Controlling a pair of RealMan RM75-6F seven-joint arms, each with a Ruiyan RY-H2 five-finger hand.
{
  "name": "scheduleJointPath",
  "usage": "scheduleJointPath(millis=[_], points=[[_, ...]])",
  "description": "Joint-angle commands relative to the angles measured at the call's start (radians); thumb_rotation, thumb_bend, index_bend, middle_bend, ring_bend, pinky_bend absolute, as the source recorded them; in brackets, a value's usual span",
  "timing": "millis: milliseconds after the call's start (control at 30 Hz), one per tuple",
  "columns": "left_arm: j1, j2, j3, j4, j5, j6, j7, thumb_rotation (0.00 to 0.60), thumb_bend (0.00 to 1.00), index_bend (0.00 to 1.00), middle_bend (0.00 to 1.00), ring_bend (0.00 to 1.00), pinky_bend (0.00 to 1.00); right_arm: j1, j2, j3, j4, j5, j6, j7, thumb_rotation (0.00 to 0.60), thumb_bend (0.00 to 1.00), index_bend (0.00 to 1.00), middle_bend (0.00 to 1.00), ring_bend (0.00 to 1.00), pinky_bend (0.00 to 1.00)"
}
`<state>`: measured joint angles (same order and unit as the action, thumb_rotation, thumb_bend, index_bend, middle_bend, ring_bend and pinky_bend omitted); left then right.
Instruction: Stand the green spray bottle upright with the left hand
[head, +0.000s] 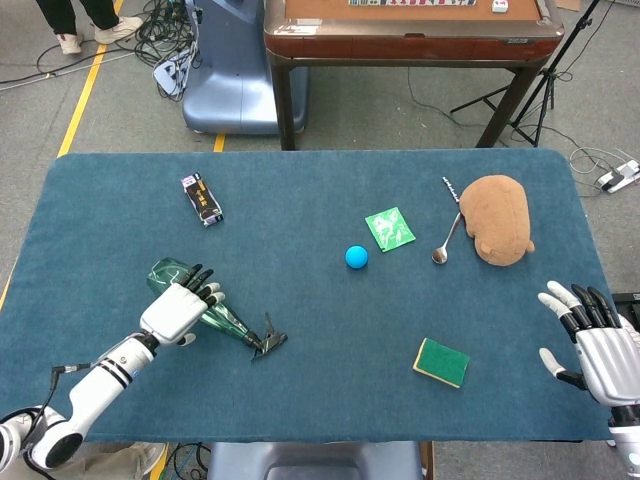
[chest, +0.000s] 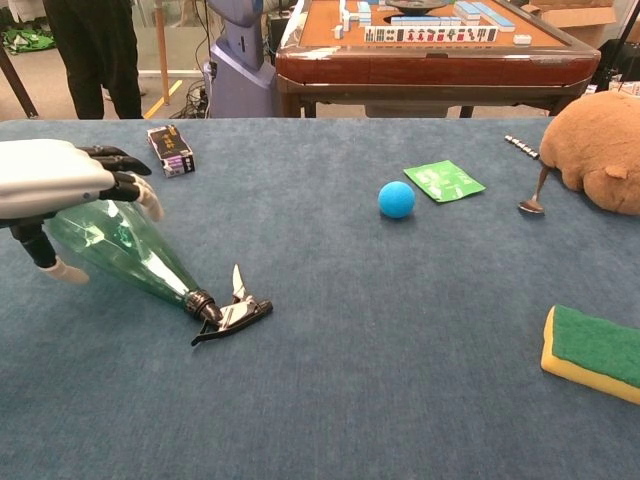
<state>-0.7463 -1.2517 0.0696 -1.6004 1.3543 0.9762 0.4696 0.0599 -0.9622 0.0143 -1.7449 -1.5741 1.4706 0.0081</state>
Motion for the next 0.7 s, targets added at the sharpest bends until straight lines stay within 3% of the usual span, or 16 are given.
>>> scheduleJointPath(millis=[33, 700], points=[[-0.008, -0.040, -0.009, 0.027, -0.005, -0.023, 0.050, 0.600, 0.04, 0.22, 0.19, 0.00, 0.00, -0.002, 0.001, 0.000, 0.001, 0.001, 0.002, 0.001, 0.600, 0.30, 0.19, 0.12, 0.00, 0.00], [-0.034, -0.148, -0.055, 0.118, -0.075, -0.090, 0.151, 0.600, 0.09, 0.31, 0.25, 0.02, 0.00, -0.011, 0.005, -0.005, 0.007, 0.003, 0.009, 0.012, 0.600, 0.30, 0.19, 0.12, 0.00, 0.00]])
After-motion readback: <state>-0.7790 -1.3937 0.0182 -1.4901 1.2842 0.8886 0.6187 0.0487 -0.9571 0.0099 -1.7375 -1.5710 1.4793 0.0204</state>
